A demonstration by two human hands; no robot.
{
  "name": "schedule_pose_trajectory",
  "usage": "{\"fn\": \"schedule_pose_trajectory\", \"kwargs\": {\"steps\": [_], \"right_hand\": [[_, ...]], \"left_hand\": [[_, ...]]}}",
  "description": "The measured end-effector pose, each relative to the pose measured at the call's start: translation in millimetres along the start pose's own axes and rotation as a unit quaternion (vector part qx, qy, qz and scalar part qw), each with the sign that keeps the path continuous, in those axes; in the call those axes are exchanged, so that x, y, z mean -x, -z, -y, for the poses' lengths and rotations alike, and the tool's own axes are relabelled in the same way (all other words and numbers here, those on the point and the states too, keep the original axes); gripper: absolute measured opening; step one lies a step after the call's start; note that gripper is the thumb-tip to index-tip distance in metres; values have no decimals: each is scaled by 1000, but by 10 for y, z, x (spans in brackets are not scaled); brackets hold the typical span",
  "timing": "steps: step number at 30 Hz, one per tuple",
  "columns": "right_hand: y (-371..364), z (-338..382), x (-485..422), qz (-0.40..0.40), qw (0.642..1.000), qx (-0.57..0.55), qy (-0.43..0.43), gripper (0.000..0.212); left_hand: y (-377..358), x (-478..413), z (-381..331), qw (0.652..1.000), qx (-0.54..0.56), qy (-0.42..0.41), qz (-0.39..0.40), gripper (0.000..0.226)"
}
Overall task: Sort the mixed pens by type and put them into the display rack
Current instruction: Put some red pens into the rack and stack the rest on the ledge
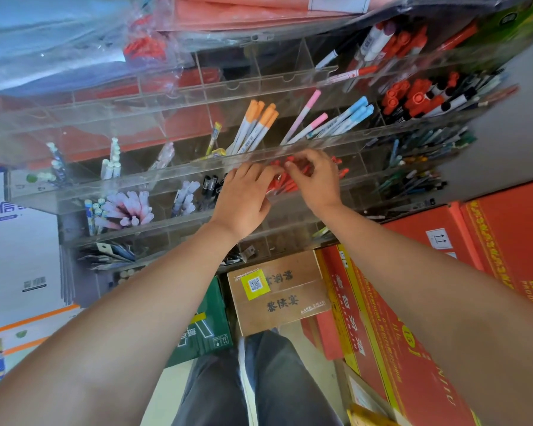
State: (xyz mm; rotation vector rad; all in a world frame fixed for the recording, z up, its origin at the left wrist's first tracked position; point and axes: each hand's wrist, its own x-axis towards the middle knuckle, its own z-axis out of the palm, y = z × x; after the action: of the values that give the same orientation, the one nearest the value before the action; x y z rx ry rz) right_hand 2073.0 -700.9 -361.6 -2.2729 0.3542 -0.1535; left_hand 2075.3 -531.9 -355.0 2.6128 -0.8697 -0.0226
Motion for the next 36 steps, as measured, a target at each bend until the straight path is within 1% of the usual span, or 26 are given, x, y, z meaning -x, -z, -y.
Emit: {"fn": "schedule_pose_trajectory", "kwargs": {"steps": [4,6,8,11,15,20,23,28,30,32,34,36], "right_hand": [[83,-59,34,-69,995,-55,-43,20],[95,-84,59,-79,993,-75,-50,18],[87,-69,75,-60,994,-78,-49,13],[76,-38,60,-4,998,-46,-32,9],[118,-32,-26,-4,1000,-17,-19,7],[95,-44,-10,51,997,18,49,5],[-8,-142,81,90,994,40,41,6],[-55,-126,84,38,999,-9,12,28],[-44,-81,75,13,999,-16,27,25],[-32,-62,75,2,999,-22,43,16],[-37,-56,70,12,999,-30,33,10],[-35,-50,58,27,999,-35,12,9]], "left_hand": [[11,-8,-2,1000,15,7,1,52],[8,-7,-3,1000,21,10,2,52],[1,-2,-4,1000,25,13,2,53],[-2,0,-9,999,28,14,5,53],[8,-3,-7,999,38,17,3,51],[-10,6,-32,998,50,25,6,52],[-3,1,-55,998,58,34,4,51],[25,20,-14,999,45,26,8,57],[21,27,-8,999,35,35,14,63],[12,22,-22,999,22,33,29,69],[-11,6,-40,999,18,28,42,70],[-29,-38,-68,997,11,34,61,70]]}}
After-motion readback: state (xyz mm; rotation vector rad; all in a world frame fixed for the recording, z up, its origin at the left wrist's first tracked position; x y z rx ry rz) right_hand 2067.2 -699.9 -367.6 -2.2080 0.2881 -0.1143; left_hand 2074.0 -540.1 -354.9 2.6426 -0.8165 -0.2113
